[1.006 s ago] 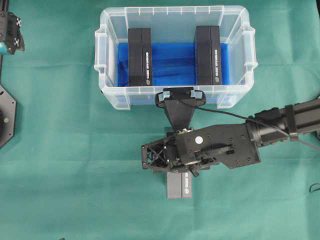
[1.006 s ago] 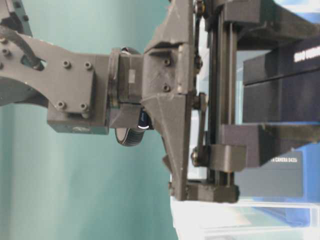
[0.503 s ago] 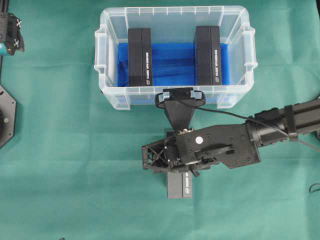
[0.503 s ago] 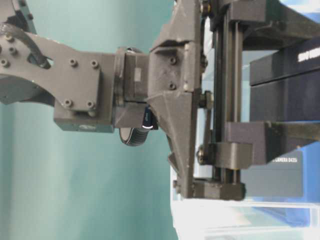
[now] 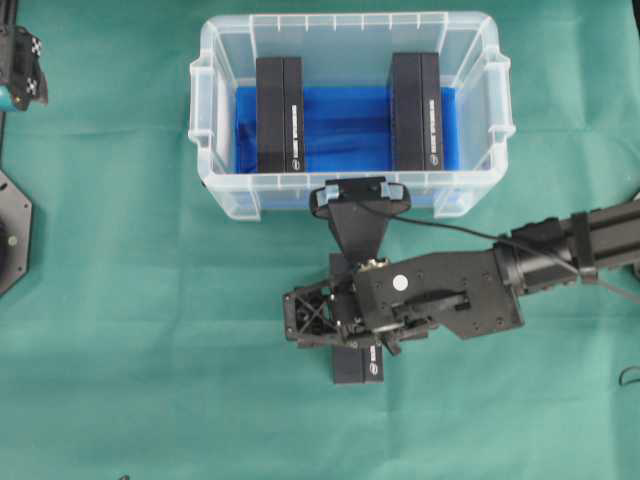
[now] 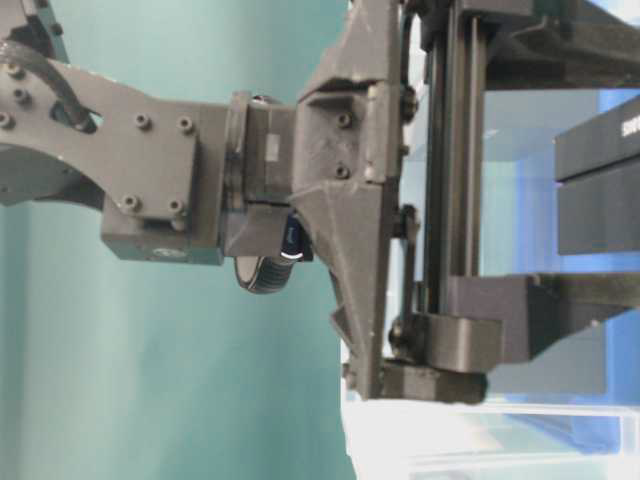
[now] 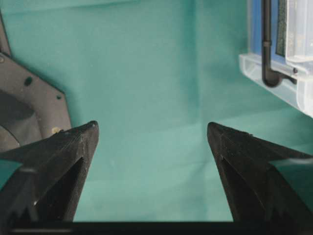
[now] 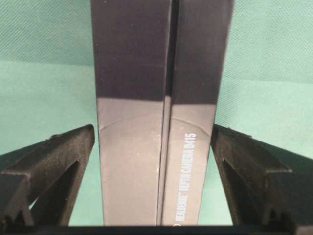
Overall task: Take out the box from the case.
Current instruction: 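Open the right gripper, release the box, and retract right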
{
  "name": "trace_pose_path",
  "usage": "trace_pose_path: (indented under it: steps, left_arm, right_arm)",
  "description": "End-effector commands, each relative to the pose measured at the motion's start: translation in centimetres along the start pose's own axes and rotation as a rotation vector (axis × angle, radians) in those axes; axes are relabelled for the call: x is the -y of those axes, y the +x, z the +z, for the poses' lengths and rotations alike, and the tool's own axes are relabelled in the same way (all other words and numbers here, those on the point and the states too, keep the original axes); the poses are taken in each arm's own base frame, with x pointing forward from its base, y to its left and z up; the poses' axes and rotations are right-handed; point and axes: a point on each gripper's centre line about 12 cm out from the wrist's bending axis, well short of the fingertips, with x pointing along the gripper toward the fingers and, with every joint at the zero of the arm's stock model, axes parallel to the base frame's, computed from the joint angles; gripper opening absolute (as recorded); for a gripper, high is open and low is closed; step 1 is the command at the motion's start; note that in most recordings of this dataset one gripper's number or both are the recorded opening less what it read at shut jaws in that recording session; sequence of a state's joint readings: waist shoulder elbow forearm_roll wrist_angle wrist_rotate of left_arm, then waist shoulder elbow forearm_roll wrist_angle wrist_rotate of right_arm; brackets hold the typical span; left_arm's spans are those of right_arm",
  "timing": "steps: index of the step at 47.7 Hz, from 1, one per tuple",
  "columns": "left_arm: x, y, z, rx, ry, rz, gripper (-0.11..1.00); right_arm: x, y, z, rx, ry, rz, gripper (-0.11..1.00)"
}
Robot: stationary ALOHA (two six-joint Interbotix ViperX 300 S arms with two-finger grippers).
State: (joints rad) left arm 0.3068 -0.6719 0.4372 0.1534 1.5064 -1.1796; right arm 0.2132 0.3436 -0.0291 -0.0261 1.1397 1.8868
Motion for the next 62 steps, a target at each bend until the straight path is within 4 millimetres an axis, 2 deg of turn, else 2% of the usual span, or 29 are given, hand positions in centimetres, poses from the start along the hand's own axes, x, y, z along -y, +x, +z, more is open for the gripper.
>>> trace_pose_path:
  steps: [1, 7, 11, 30, 43, 51, 62]
  left_arm:
    - [0.2, -0.7, 0.3, 0.014, -0.007, -0.024, 0.92]
    - [0.2, -0.7, 0.3, 0.013, -0.006, -0.022, 0.92]
    - [0.3, -0.6, 0.3, 0.013, -0.006, -0.021, 0.92]
    - [0.2, -0.7, 0.3, 0.013, -0.006, -0.022, 0.92]
    - [0.3, -0.7, 0.3, 0.014, -0.005, -0.024, 0.92]
    - [0.2, -0.8, 0.3, 0.014, -0.005, -0.025, 0.92]
    - [0.2, -0.8, 0.3, 0.015, -0.005, -0.026, 0.92]
  right_arm:
    - [-0.2, -2.2, -0.1, -0.014, -0.003, 0.054, 0.92]
    - [-0.2, -2.4, -0.1, -0.015, -0.004, 0.056, 0.92]
    - [-0.3, -3.1, -0.1, -0.019, -0.002, 0.068, 0.92]
    - [0.4, -10.7, 1.1, -0.024, 0.013, 0.146, 0.92]
    - [0.4, -15.8, 2.1, 0.042, 0.012, 0.174, 0.92]
    - [0.5, -17.4, 2.1, 0.046, 0.014, 0.167, 0.91]
    - [0.6, -17.6, 2.2, 0.051, -0.011, 0.157, 0.91]
